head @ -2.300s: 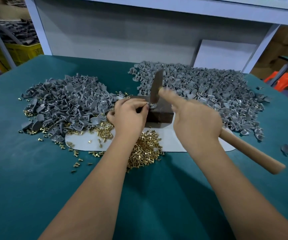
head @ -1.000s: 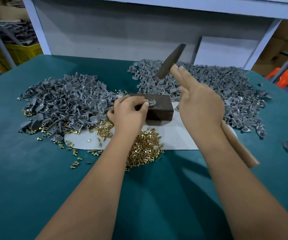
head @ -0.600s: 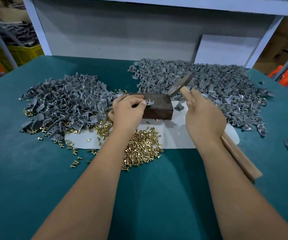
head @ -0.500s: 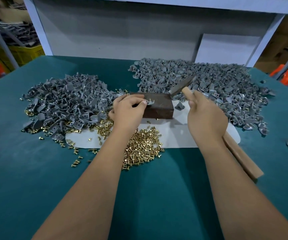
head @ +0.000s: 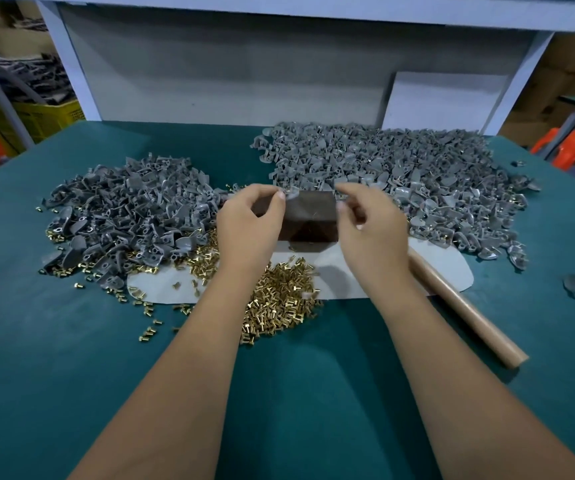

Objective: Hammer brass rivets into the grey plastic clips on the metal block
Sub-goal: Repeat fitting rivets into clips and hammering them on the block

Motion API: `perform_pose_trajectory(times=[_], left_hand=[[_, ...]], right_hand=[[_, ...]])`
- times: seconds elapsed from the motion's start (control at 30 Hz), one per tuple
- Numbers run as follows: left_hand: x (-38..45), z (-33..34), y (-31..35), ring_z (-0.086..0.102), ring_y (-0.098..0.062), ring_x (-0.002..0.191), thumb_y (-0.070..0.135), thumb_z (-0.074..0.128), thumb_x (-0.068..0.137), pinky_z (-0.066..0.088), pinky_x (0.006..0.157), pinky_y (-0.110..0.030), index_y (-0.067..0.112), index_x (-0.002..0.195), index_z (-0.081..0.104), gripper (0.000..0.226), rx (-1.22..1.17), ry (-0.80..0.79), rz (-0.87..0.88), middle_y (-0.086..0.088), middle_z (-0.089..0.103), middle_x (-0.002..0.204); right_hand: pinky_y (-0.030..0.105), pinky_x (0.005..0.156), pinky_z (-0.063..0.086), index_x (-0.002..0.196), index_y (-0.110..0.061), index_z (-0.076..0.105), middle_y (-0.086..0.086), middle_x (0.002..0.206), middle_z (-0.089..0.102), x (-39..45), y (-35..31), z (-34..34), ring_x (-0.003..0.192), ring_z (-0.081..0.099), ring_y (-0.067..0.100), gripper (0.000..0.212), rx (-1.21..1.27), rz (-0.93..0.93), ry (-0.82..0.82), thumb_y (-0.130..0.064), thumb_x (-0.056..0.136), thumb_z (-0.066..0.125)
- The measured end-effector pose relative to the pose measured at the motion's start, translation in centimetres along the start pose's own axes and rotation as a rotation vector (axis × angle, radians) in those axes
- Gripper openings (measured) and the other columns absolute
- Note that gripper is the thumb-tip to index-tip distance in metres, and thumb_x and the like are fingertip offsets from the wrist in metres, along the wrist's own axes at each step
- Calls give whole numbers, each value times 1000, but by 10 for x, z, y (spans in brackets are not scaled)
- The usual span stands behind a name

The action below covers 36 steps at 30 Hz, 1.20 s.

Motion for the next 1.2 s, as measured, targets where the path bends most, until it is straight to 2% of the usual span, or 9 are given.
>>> perform_pose_trajectory(times=[0.07,0.13,0.23,0.37,0.43,0.53,0.63,0.83,1.2], left_hand=[[-3,2,5,65,0,85,21,66,92,55,81,-24,22,97,74,10,-62,-38,40,14,70,89],[-7,5,8,68,-2,86,17,70,89,55,79,-20,23,93,74,8,-136,-100,62,11,73,89],[-9,8,9,72,-9,87,13,72,87,57,81,-25,25,89,75,12,-231,-162,60,7,76,89],[-9,9,8,73,-14,88,4,70,87,58,82,-30,22,90,76,19,-294,-209,49,2,77,88],[-8,9,6,73,-15,93,-2,68,86,57,85,-30,22,93,75,26,-330,-227,26,0,77,92],[-8,8,6,71,-11,95,-6,67,85,55,83,-21,25,99,74,35,-354,-274,7,3,77,96],[-8,7,7,72,-12,95,-6,68,84,55,83,-21,20,100,75,31,-372,-302,-1,1,77,96],[-8,8,8,72,-17,93,-1,70,85,56,83,-25,21,92,76,24,-360,-301,13,-3,77,95],[-7,9,5,72,-20,95,1,69,86,58,88,-35,20,92,76,21,-335,-303,2,-7,75,98]], right_hand=[[18,79,50,115,-24,65,-12,96,64,-6,-9,14,86,59,0,30,173,52,-63,-10,88,62],[20,81,52,112,-22,66,-11,93,67,-8,-12,24,86,62,0,30,332,122,-86,-7,86,65],[25,80,55,100,-28,67,-10,90,70,-7,-6,27,86,67,5,27,465,207,-91,-7,84,69],[20,76,55,87,-37,69,-16,83,72,-6,-1,23,84,68,3,32,535,232,-98,-5,86,66],[21,75,55,88,-32,71,-10,83,74,-6,0,23,81,70,7,30,605,267,-114,-3,86,67],[22,67,55,90,-18,72,2,77,74,-6,0,23,69,69,13,19,748,341,-133,-1,84,69],[24,64,55,93,-8,71,6,75,73,-6,2,22,64,67,15,11,860,403,-137,-2,84,68],[30,67,56,97,-1,70,12,76,71,-7,6,24,65,65,20,14,960,459,-162,-7,93,57],[30,65,56,89,-4,69,12,73,70,-8,7,25,63,65,22,14,961,478,-167,-9,94,58]])
Point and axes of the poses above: each hand's wrist, its own x-axis towards the middle knuckle, its own z-axis out of the palm, y = z × x, the point moved 4 cm from there along x, towards the middle knuckle
